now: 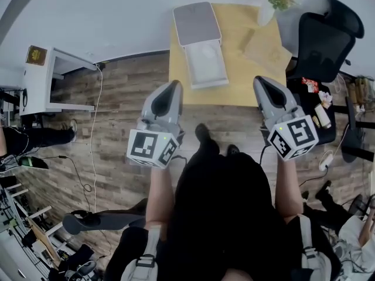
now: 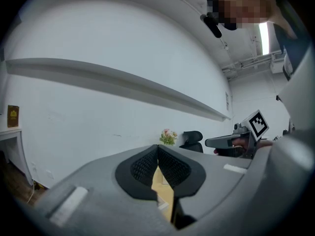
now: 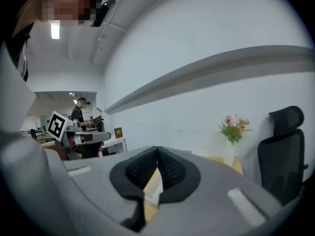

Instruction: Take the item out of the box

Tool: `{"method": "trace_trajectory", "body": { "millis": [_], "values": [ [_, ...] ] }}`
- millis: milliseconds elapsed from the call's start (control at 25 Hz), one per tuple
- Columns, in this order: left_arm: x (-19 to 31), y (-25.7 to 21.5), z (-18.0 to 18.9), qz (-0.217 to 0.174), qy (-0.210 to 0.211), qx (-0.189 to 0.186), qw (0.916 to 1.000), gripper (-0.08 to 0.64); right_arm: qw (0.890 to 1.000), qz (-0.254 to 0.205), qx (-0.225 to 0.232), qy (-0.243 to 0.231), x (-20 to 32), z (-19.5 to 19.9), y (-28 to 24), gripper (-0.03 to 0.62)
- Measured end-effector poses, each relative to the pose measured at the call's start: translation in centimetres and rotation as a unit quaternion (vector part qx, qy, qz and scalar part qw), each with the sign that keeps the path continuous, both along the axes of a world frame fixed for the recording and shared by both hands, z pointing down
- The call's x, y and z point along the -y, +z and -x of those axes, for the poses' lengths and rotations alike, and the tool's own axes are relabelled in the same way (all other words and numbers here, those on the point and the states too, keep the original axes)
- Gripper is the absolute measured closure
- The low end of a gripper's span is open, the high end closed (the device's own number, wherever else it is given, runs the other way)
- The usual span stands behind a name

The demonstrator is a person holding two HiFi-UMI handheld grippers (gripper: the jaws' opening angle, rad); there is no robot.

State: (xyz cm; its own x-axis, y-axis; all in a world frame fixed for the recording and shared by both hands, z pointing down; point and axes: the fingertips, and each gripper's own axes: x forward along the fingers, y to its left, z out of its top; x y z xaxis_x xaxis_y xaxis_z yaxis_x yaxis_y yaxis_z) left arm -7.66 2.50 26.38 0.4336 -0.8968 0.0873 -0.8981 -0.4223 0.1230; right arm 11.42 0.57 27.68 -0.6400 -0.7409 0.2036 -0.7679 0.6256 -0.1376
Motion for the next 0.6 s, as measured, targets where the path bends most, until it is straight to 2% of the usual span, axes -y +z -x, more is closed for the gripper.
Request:
{"method": "trace_trajectory", "body": {
  "millis": [280, 440, 600],
  "values": [
    [2.9, 1.6, 2.7, 0.009, 0.026, 0.002, 0.9996, 0.551, 1.000, 0.017, -0.017, 0.014, 2.7, 3.7, 2.2, 0.589],
    [3.8, 2.4, 4.3, 0.011, 0.040, 0.000, 0.9991, 0.551, 1.000, 0.014, -0.010, 0.006, 3.1, 5.9, 2.8, 0.589],
    [4.7, 3.2, 5.0, 0.016, 0.049, -0.004, 0.9986, 0.551, 0.999, 0.019, -0.026, 0.010, 3.5, 7.4, 3.6, 0.589]
  ]
}}
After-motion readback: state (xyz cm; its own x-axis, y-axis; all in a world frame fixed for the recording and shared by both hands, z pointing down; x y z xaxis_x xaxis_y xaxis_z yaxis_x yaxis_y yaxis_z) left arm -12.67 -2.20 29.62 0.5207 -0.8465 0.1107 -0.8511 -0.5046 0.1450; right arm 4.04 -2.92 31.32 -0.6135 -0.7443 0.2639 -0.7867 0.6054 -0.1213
